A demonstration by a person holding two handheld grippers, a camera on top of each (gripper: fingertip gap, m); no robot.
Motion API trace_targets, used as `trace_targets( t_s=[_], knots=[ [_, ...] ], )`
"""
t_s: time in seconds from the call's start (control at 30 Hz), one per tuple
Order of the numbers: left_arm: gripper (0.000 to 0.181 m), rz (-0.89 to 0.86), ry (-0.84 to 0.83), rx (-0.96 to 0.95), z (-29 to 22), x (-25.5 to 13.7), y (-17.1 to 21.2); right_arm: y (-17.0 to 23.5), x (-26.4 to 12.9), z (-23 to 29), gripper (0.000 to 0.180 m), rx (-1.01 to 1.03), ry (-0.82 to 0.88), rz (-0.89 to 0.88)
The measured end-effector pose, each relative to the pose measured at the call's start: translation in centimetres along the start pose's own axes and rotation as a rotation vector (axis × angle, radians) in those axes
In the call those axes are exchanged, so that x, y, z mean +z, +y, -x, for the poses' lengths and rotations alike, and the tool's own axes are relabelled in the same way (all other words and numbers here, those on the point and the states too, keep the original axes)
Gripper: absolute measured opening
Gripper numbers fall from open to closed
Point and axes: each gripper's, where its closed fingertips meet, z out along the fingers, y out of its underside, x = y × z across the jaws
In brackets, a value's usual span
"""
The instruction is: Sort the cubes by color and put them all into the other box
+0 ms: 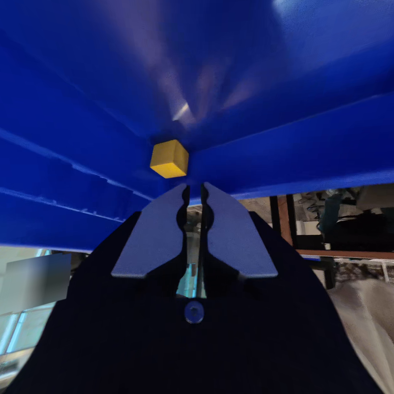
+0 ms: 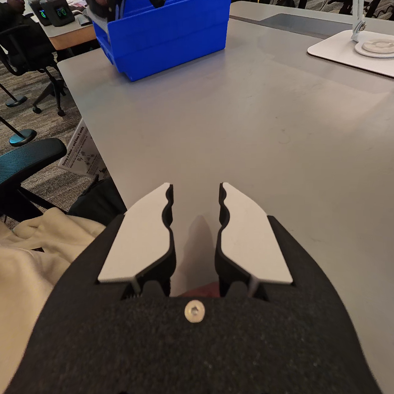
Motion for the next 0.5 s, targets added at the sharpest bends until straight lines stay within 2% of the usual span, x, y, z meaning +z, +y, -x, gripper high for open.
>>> trace_targets(
  t_s=[0.1,0.17,0.27,0.3,0.4,0.43,0.5],
  knots=[
    [0.013,-0.001,0.049,-0.106,0.6,1.0,-0.2,0.1,0.1,0.1,0.041,-0.008,-0.004,0.005],
    [0.003,0.014,0.053,-0.128,0.9,1.7,-0.3,0.1,0.1,0.2,0.040,-0.012,-0.003,0.007],
    [0.000,0.000,0.045,-0.110,1.3,1.5,-0.6,0.1,0.1,0.2,0.040,-0.016,-0.002,0.009],
    [0.000,-0.057,0.060,-0.086,1.1,0.9,-1.4,0.1,0.0,0.2,0.040,-0.016,-0.002,0.009],
    [0.000,-0.448,0.151,-0.029,-0.6,-3.8,-6.5,0.1,0.0,0.2,0.040,-0.014,-0.007,0.009],
    [0.000,-0.503,0.106,-0.036,-0.2,-4.9,-7.0,0.1,0.0,0.1,0.040,-0.013,-0.007,0.009],
    [0.000,-0.487,0.048,-0.036,0.0,-5.4,-6.0,0.2,0.1,0.1,0.040,-0.009,-0.008,0.014]
  ],
)
